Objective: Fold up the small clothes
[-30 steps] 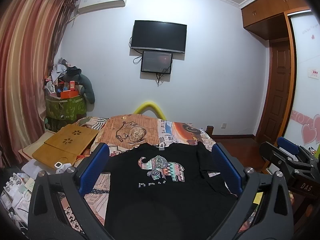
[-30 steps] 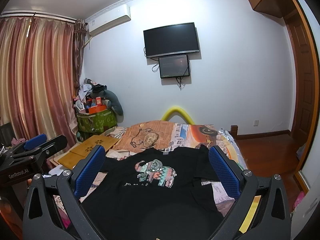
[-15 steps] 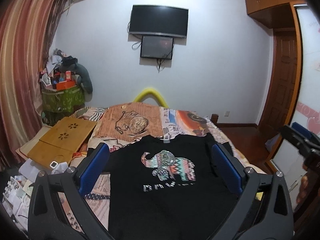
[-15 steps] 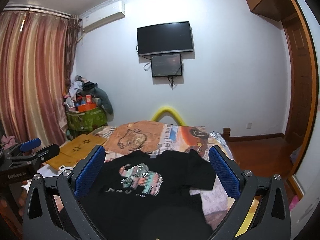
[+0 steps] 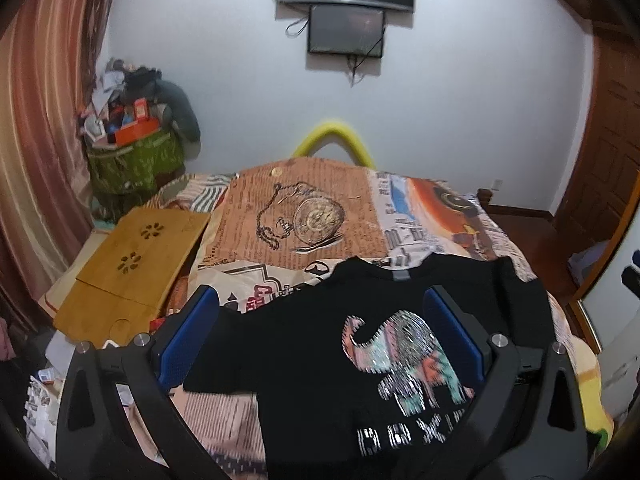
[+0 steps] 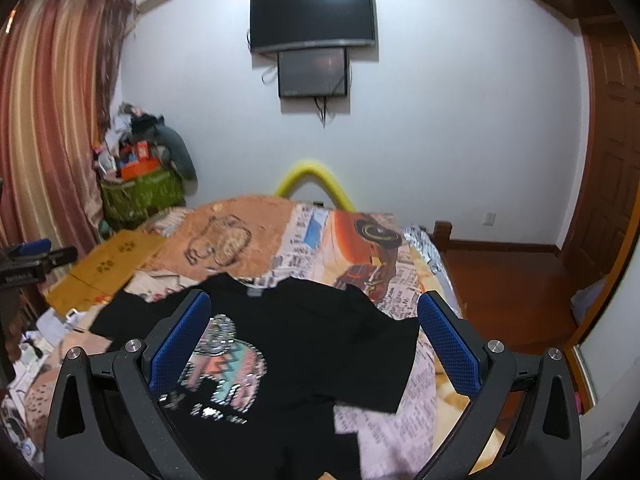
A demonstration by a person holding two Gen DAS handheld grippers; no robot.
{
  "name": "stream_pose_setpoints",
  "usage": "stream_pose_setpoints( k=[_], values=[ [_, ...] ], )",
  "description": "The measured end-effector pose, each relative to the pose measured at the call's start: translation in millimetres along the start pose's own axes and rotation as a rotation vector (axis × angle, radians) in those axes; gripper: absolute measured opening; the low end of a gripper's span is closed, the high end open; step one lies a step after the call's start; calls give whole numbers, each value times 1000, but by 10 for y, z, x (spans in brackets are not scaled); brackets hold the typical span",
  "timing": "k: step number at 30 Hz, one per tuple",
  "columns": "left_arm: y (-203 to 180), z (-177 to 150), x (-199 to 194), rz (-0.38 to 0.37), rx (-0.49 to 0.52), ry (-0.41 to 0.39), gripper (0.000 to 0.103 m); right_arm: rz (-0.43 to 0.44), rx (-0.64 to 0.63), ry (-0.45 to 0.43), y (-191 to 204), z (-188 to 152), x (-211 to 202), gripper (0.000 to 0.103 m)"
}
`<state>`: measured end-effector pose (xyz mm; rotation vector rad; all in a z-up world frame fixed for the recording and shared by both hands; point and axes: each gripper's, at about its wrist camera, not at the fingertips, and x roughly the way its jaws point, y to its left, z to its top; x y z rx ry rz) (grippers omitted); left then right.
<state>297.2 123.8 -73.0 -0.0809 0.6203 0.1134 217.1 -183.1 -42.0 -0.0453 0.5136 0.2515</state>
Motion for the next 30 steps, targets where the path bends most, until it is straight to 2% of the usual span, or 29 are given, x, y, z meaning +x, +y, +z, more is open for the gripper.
stream_pose_setpoints(
  k=[5, 9, 15, 19, 25, 27, 28, 30],
  values=[
    [103, 183, 729, 25, 7, 75, 103, 16, -26, 85, -52, 82, 477, 99],
    [148, 199, 1325, 39, 21, 146, 103, 46, -49, 165, -90, 116, 933, 86],
    [113, 55, 2189, 51, 58, 265, 102, 114, -78, 302, -88, 39, 1693, 73],
    [95, -53, 2634, 46, 63, 330, 98, 133, -46, 369, -106, -19, 2105, 73],
    [57, -178, 3141, 20, 54, 431, 80, 109, -95, 437, -36, -88, 2663, 71],
    [35, -208, 3234, -6, 48, 459, 65, 86, -129, 446, -12, -102, 2796, 65],
    [24, -222, 3269, -19, 46, 470, 60, 72, -145, 468, -2, -133, 2871, 59],
    [-16, -268, 3331, -58, 40, 497, 35, 40, -169, 480, -2, -177, 2942, 50]
  ],
)
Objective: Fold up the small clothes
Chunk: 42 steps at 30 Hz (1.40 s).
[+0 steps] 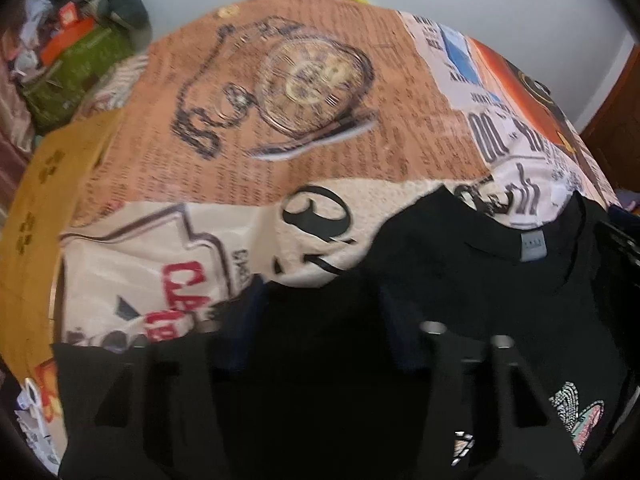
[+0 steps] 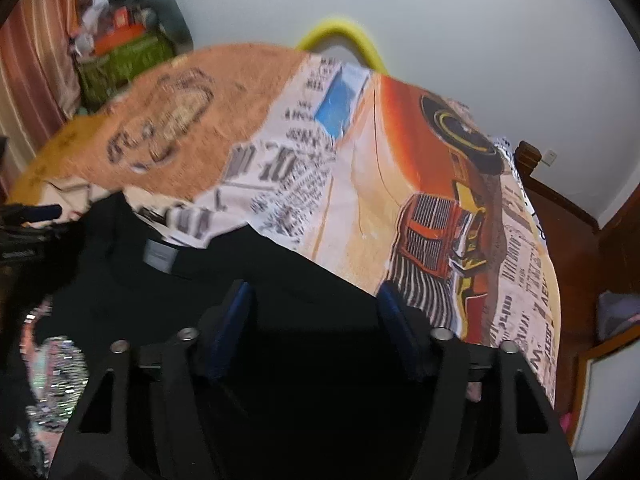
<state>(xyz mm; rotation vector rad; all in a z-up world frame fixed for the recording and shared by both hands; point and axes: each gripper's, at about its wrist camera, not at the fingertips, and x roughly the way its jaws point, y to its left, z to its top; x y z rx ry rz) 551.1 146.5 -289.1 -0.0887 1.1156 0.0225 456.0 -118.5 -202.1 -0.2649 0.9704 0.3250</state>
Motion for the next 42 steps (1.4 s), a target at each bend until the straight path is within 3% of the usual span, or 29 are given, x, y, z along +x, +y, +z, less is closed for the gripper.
stream_pose_setpoints(
  k=[2, 4, 7, 13, 16, 18, 23, 29, 34, 37, 42],
  values=[
    [-38, -12, 32, -29, 0, 9, 20, -22, -29, -18, 28, 0, 7, 47],
    [-92, -10, 15, -14, 10, -9, 10, -43, -46, -31, 34, -31, -23, 35],
    [-143, 33, -24, 44, 14, -37, 7, -53, -76, -39, 24, -28, -37, 21],
    [-116, 70, 73, 73, -25, -18, 8, -62, -55, -38, -15, -11, 14, 17],
    [-139, 6, -16, 89, -3, -38, 16, -72, -69, -47, 49, -19, -26, 18],
    [-107, -61, -158, 88, 2, -52, 28, -62, -61, -48, 67, -56, -91, 18],
    [78, -260, -677, 97, 9, -120, 52, 48, 14, -58, 29, -127, -409, 18],
    [585, -582, -1326, 160, -55, -170, 60, 116, 58, -118, 131, -248, -848, 23],
    [1081, -927, -1702, 182, -154, -181, 63, 156, 82, -169, 252, -368, -1199, 44],
    [1359, -1149, -1808, 181, -210, -164, 63, 165, 68, -182, 364, -453, -1335, 52],
    [1601, -1434, -1778, 189, -249, -128, 63, 166, 30, -162, 559, -609, -1418, 53]
  ],
)
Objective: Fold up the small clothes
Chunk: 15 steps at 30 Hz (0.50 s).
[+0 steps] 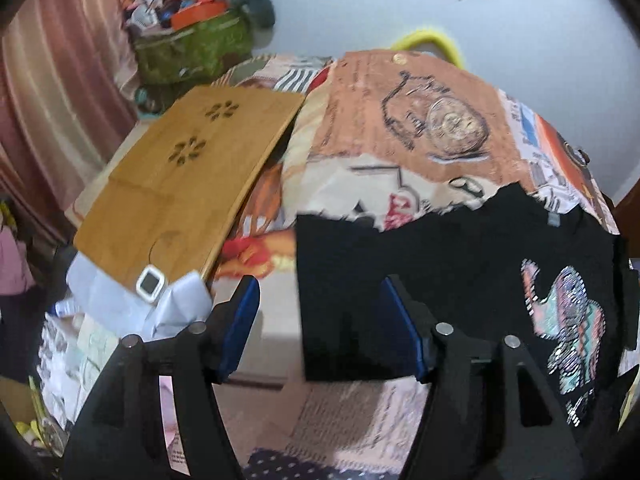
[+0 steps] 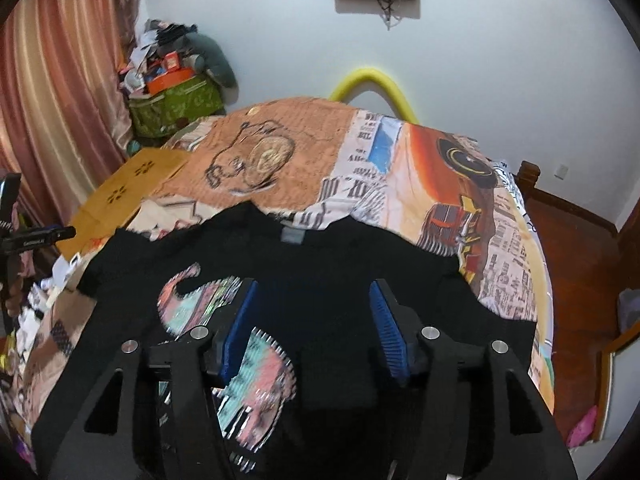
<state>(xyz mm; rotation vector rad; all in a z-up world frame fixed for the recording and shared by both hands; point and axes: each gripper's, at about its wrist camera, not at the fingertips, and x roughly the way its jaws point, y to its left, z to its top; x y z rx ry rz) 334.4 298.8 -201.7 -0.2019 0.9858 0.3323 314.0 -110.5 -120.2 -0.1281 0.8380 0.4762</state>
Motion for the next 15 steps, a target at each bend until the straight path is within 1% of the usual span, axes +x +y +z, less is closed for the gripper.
stream_pose_setpoints(
  k=[3, 4, 10, 12, 14, 15],
  values=[
    [107, -125, 150, -23, -24, 53, 63, -3, -21, 19, 106, -90, 14, 53],
    [131, -172, 238, -35, -32, 83, 63, -6, -27, 27, 134, -115, 30, 53],
    [136, -291, 640, -100, -93, 189, 63, -3, -38, 62, 234, -268, 90, 53],
    [139, -295, 707, -91, -109, 182, 66, -4, -37, 69, 259, -309, 97, 53],
    [83, -263, 724, -79, -89, 160, 66, -4, -36, 76, 268, -331, 122, 53],
    [53, -254, 729, -71, -78, 150, 63, -3, -33, 79, 258, -334, 136, 53]
  ],
)
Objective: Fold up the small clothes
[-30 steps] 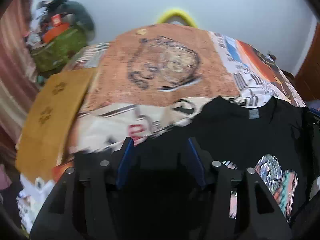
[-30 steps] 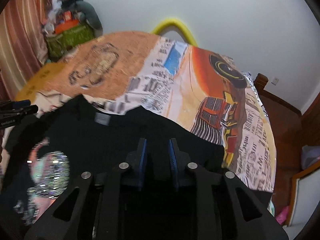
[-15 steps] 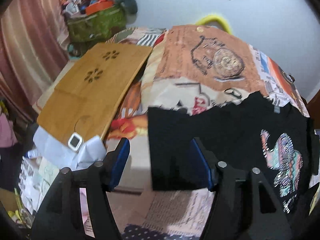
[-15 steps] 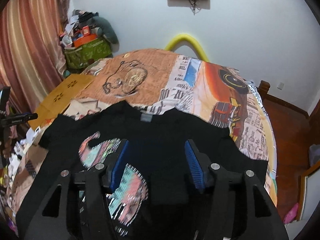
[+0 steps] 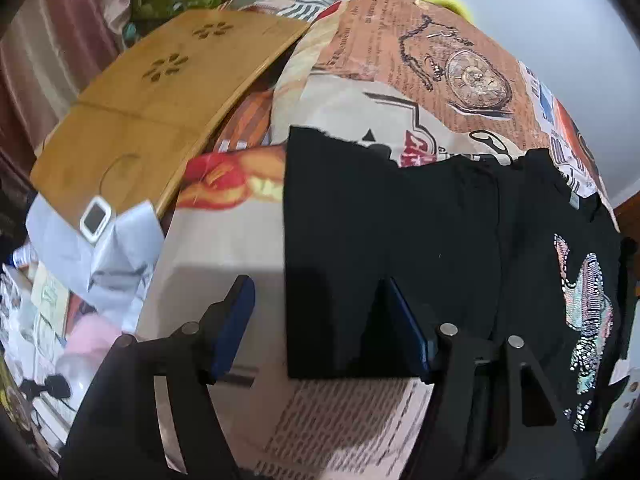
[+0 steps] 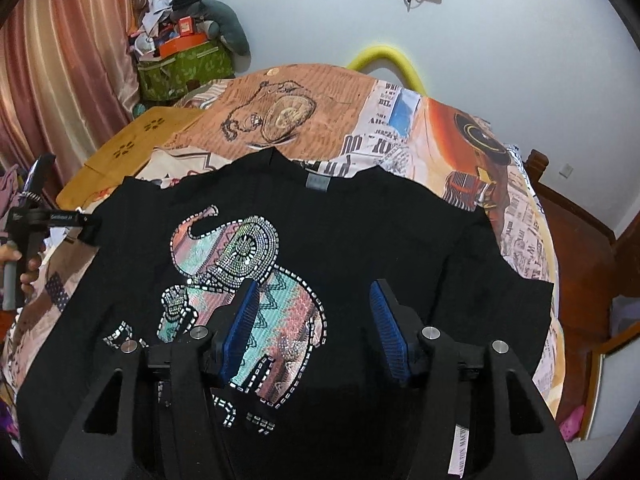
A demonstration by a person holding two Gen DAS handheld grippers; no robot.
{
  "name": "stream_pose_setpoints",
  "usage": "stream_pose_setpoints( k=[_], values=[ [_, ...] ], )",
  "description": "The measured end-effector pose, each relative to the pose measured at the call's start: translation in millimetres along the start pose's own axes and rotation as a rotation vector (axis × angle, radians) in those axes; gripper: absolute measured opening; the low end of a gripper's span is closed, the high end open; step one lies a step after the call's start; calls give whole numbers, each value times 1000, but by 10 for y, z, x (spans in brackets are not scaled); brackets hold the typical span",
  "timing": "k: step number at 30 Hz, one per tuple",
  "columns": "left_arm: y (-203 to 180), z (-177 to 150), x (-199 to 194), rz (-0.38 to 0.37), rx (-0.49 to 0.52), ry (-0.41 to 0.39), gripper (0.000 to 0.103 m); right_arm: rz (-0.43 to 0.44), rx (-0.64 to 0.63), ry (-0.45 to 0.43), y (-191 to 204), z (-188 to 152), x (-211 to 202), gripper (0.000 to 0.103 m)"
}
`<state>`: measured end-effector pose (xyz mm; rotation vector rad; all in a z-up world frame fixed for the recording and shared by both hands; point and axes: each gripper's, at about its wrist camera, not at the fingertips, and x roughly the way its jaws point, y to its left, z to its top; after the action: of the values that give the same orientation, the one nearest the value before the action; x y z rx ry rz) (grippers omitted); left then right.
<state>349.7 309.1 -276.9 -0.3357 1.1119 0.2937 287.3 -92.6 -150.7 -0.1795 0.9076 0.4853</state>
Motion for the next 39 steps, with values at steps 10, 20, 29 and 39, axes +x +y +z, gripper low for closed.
stream_pose_setpoints(
  k=[10, 20, 29, 39],
  values=[
    [-337, 164, -282, 77, 125, -98, 5, 30, 36, -3, -13, -58, 1, 53],
    [-1323, 383, -1266, -154, 251, -283, 5, 52, 61, -32, -130, -89, -101, 53],
    [-2360, 31, -957, -236, 435, -161, 11, 80, 80, -53, -211, -123, -200, 54],
    [-2274, -90, -1008, -226, 429, -204, 77, 116, 69, -38, -110, -94, -119, 53]
  ],
)
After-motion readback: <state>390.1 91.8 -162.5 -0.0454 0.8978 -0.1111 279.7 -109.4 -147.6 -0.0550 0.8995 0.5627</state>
